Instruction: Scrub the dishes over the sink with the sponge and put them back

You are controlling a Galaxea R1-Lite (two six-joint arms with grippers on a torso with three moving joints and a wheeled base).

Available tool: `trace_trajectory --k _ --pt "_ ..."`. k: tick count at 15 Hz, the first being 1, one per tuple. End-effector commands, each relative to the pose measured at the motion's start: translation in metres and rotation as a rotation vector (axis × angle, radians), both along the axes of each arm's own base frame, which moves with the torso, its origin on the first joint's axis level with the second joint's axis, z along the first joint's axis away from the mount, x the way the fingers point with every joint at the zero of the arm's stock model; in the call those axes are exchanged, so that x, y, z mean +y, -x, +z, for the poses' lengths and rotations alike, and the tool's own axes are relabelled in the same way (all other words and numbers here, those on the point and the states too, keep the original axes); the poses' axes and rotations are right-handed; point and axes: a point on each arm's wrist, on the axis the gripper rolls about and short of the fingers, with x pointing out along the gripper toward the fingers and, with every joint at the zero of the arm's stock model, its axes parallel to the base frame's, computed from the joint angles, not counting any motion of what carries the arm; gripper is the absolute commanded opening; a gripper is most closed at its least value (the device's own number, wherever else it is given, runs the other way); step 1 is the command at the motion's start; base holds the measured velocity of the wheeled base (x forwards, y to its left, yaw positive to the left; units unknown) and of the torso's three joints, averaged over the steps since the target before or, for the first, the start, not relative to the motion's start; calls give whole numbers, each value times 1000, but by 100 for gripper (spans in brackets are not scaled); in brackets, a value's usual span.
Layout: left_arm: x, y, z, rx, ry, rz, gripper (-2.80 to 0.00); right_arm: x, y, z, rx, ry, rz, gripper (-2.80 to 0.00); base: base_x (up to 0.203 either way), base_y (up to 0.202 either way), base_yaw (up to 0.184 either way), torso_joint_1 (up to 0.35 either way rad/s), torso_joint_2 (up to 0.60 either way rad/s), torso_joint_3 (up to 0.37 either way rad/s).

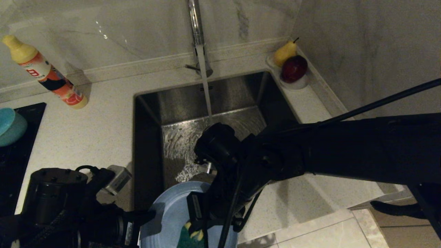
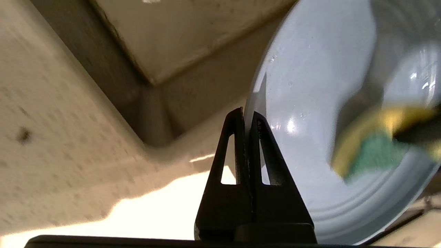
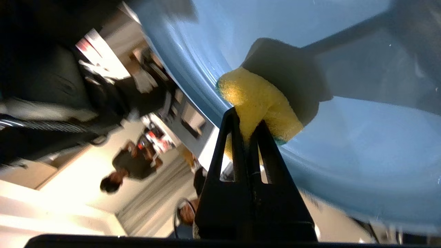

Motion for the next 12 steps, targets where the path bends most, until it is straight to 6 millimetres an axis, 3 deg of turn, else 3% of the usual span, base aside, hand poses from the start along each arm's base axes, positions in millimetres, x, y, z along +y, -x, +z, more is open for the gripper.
trace_trajectory --k 1,7,12 --pt "0 0 -3 -9 6 1 -280 5 -9 -1 -19 -33 -12 -280 0 0 0 0 0 0" --pt "0 1 -5 -4 3 -7 -280 -3 -30 6 -77 -103 -62 -280 0 0 0 0 0 0" --pt "1 2 -3 -11 12 -10 -280 -41 -57 29 -112 -134 -167 -280 0 0 0 0 0 0"
